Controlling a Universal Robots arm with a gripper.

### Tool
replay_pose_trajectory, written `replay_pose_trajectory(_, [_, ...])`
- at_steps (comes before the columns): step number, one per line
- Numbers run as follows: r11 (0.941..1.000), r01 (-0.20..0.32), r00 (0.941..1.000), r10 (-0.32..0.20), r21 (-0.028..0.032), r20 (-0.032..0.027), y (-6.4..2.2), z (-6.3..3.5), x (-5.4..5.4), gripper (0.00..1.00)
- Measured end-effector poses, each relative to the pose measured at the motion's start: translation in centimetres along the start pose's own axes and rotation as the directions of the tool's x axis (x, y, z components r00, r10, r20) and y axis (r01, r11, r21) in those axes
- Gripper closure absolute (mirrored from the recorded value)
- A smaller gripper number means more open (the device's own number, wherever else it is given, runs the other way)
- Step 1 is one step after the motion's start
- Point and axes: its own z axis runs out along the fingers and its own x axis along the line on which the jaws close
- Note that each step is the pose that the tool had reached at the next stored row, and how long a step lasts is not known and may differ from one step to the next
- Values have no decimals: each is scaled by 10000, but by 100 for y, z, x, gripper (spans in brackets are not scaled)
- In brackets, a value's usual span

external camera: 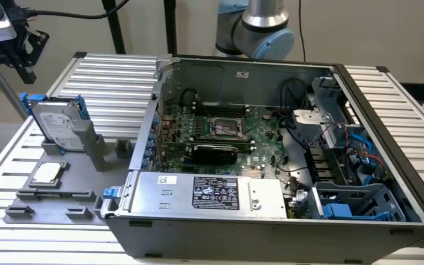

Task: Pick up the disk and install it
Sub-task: 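Pick up the disk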

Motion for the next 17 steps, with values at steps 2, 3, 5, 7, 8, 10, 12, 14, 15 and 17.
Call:
replay_pose_trajectory(2, [9985,550,9985,-550,7,-24,0,2,0,100])
replay_pose_trajectory(3, [9973,734,9973,-734,9,-32,0,2,0,100])
replay_pose_trajectory(5, [9941,1087,9941,-1087,11,-46,0,4,0,100])
replay_pose_trajectory(7, [9894,1455,9893,-1455,15,-61,0,4,0,100])
replay_pose_trajectory(8, [9866,1632,9866,-1631,17,-68,-1,5,0,100])
replay_pose_trajectory(10, [9797,2002,9797,-2002,20,-82,-1,6,0,100])
replay_pose_trajectory(12, [9719,2353,9719,-2352,22,-94,0,8,0,100])
replay_pose_trajectory(14, [9630,2696,9629,-2695,25,-105,0,10,0,100])
replay_pose_trajectory(15, [9580,2868,9580,-2867,27,-111,-1,10,0,100])
replay_pose_trajectory(17, [9465,3226,9465,-3225,29,-124,-1,12,0,100])
